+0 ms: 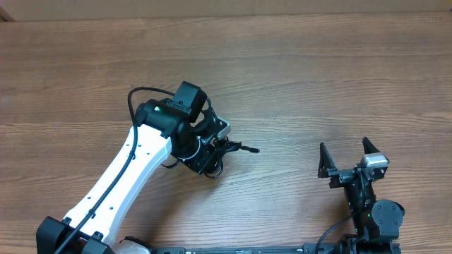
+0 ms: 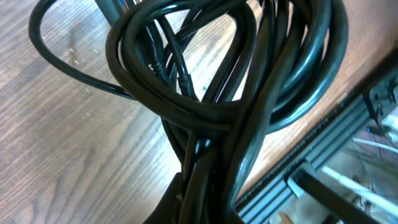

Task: Untangle cables
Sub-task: 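Lift the cable bundle with the left gripper toward the right gripper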

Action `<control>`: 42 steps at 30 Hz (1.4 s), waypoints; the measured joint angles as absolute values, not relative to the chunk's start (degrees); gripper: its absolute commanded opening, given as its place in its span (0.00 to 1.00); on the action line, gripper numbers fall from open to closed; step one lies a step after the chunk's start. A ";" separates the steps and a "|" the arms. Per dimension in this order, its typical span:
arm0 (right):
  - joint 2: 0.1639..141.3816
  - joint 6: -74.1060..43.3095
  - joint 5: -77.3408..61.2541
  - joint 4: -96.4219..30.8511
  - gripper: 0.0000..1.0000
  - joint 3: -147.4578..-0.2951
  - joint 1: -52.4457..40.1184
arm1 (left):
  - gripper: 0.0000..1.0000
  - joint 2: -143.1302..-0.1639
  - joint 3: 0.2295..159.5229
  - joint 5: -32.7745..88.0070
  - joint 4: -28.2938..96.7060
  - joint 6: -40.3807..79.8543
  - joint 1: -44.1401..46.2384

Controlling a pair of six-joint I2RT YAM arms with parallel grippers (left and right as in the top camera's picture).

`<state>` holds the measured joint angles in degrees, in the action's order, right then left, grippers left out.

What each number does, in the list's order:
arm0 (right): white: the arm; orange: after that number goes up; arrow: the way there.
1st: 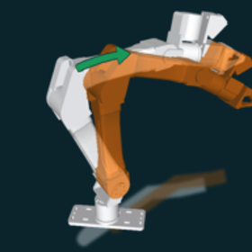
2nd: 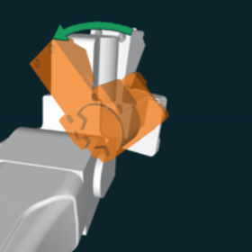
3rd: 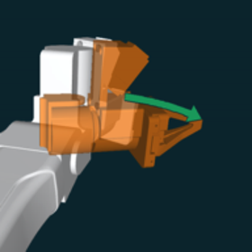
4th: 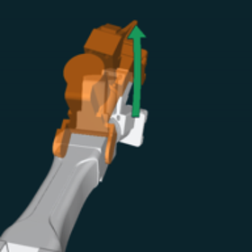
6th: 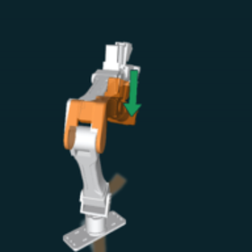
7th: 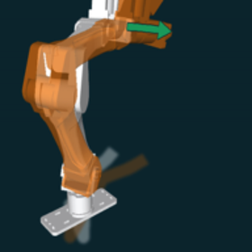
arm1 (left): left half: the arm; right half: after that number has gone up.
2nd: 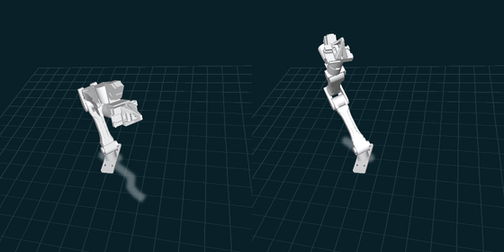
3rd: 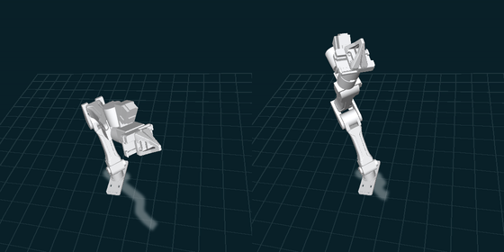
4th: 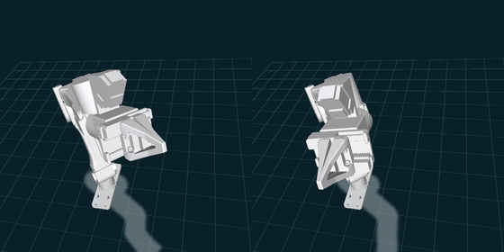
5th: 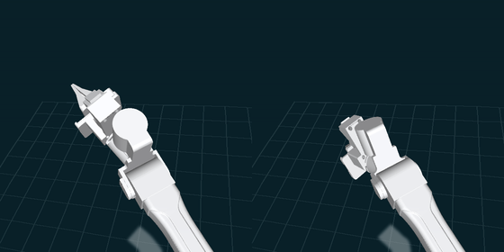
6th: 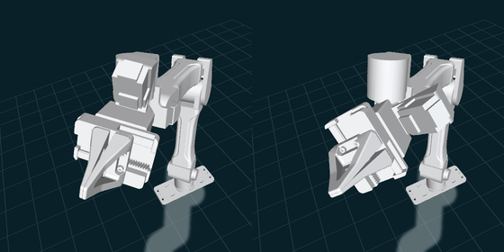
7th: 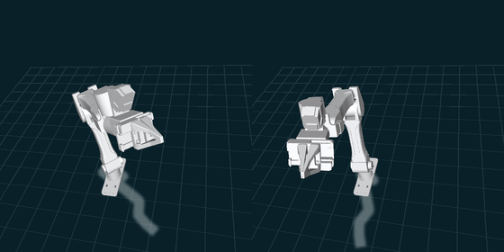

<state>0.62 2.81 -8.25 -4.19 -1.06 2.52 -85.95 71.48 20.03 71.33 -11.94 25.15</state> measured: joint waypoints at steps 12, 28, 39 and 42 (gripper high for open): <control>0.62 -3.38 -11.68 -3.81 1.00 -1.06 2.52 | 0.04 -85.95 71.64 26.04 74.13 -22.35 25.17; 8.73 -31.18 -28.97 -21.41 1.00 -20.84 2.52 | 0.04 -85.95 71.90 27.90 50.89 -17.43 27.03; 31.97 -36.64 -48.07 -17.32 0.92 -32.99 2.52 | 0.04 -84.84 71.92 5.93 39.35 -10.50 44.31; 32.93 -43.83 -48.66 -17.26 0.91 -32.99 2.52 | 0.04 -83.53 71.94 -0.82 37.78 -5.72 44.93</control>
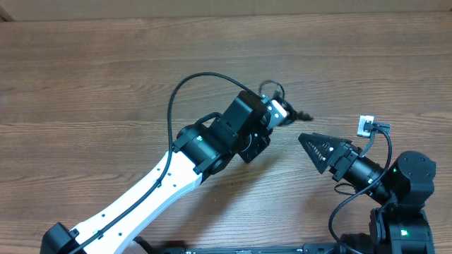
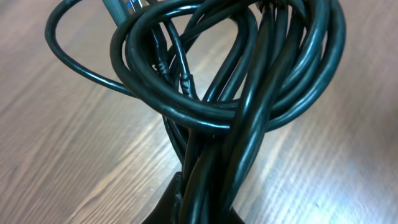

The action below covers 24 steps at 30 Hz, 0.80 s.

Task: Untangle cables
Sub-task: 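Lift the cable bundle with the left gripper toward the right gripper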

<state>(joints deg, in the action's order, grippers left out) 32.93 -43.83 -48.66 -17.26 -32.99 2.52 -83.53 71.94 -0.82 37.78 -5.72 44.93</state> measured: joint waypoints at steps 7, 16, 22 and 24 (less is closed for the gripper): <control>33.06 -59.16 -48.75 -20.45 0.86 -32.99 2.52 | 0.04 -80.25 71.94 0.40 36.82 -4.99 44.93; 34.15 -62.76 -48.88 -22.41 0.66 -33.04 2.52 | 0.04 -80.18 71.94 10.15 37.67 -15.46 45.87; 36.38 -62.28 -48.45 -23.11 0.38 -33.04 2.52 | 0.04 -80.14 71.94 11.31 36.32 -19.77 48.69; 36.38 -62.28 -48.21 -22.74 0.37 -33.10 2.55 | 0.04 -80.14 71.94 11.11 35.46 -19.90 48.69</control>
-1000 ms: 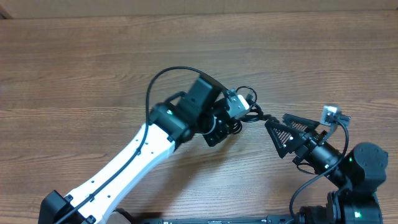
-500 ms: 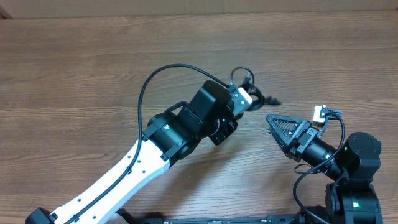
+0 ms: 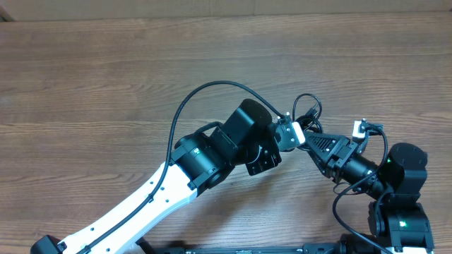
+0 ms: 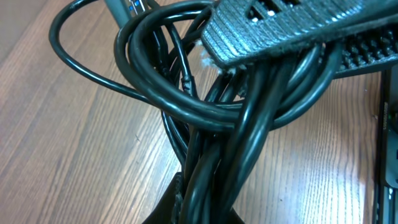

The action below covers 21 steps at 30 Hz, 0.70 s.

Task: Untangle cables
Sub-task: 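Lift the cable bundle with the left gripper toward the right gripper, then close the right gripper on a cable strand held by the left gripper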

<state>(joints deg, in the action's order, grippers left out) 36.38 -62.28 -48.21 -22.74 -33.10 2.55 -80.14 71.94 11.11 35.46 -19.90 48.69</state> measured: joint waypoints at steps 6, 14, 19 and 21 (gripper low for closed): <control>36.38 -62.30 -47.09 -22.50 0.39 -33.23 2.61 | 0.04 -80.14 71.92 9.19 32.56 -16.60 48.69; 36.38 -61.25 -46.94 -23.03 0.42 -33.39 2.59 | 0.04 -80.14 71.92 3.68 31.29 -9.02 48.73; 36.77 -59.55 -46.94 -24.18 0.43 -33.39 2.57 | 0.04 -79.42 71.92 3.62 27.77 -4.73 48.73; 37.93 -59.24 -46.92 -24.21 0.43 -33.39 2.57 | 0.04 -77.95 71.92 4.51 27.24 -4.38 48.73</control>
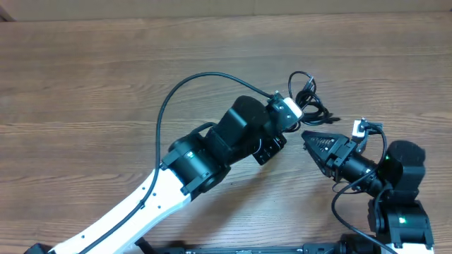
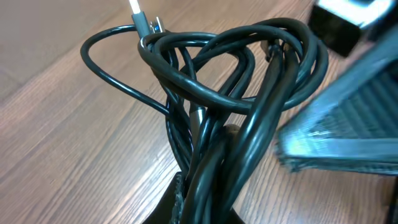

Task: Untangle cables
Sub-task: 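Close the right gripper on a cable strand held by the left gripper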

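Observation:
A black cable bundle (image 1: 308, 94) of tangled loops hangs lifted off the wooden table (image 1: 85, 70). My left gripper (image 1: 294, 115) is shut on its lower strands. In the left wrist view the bundle (image 2: 236, 93) rises from the left gripper (image 2: 202, 202), with a silver plug (image 2: 144, 22) at the top. My right gripper (image 1: 311, 144) points left toward the bundle from just below it and holds nothing. One of its fingers (image 2: 339, 134) shows blurred beside the loops, its ribbed pad bare, so the jaws stand apart.
The white left arm (image 1: 162, 190) crosses the table's front middle. The right arm's base (image 1: 399, 212) sits at the front right, with a small white tag (image 1: 364, 128) on its wrist.
My left gripper has carried the bundle a little farther back. The right fingers, which lay across the loops, now stand beside them to the right, apart from the cables.
At first my left gripper held the bundle at the table's left middle, with the right gripper open at the front right. Then the bundle was at the middle right and the right gripper pointed at it. Then its fingers reached into the loops; now they are out.

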Action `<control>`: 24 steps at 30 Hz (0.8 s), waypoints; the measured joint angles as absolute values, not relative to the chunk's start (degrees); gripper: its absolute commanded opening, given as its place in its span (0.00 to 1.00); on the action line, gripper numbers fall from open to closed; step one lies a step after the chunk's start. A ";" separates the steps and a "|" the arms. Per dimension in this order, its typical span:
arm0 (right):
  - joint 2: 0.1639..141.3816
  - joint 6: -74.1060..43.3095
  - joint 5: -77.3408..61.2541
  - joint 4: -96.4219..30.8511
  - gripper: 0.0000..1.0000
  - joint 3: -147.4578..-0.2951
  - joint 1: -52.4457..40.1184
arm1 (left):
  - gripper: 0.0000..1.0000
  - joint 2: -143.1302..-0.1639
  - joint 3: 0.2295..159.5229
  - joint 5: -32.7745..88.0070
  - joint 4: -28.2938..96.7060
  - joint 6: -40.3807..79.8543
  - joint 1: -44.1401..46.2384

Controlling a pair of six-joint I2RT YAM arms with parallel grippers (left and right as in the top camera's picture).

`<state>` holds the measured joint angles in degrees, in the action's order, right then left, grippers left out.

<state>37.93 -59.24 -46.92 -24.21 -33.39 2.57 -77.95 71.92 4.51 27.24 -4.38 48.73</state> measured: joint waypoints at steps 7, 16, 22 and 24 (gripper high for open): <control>40.49 -57.25 -48.56 -22.59 0.55 -33.39 2.59 | 0.04 -74.91 71.99 4.38 30.39 -4.86 48.73; 40.51 -56.31 -56.49 -14.98 0.65 -33.39 2.57 | 0.04 -74.91 71.99 -1.41 32.29 -3.88 48.73; 40.51 -56.31 -57.25 -15.00 0.65 -33.39 2.57 | 0.04 -74.89 71.99 -2.28 37.12 -3.29 48.73; 40.51 -56.29 -57.23 -15.00 0.65 -33.39 2.57 | 0.04 -74.89 71.99 -2.28 38.41 -3.27 48.73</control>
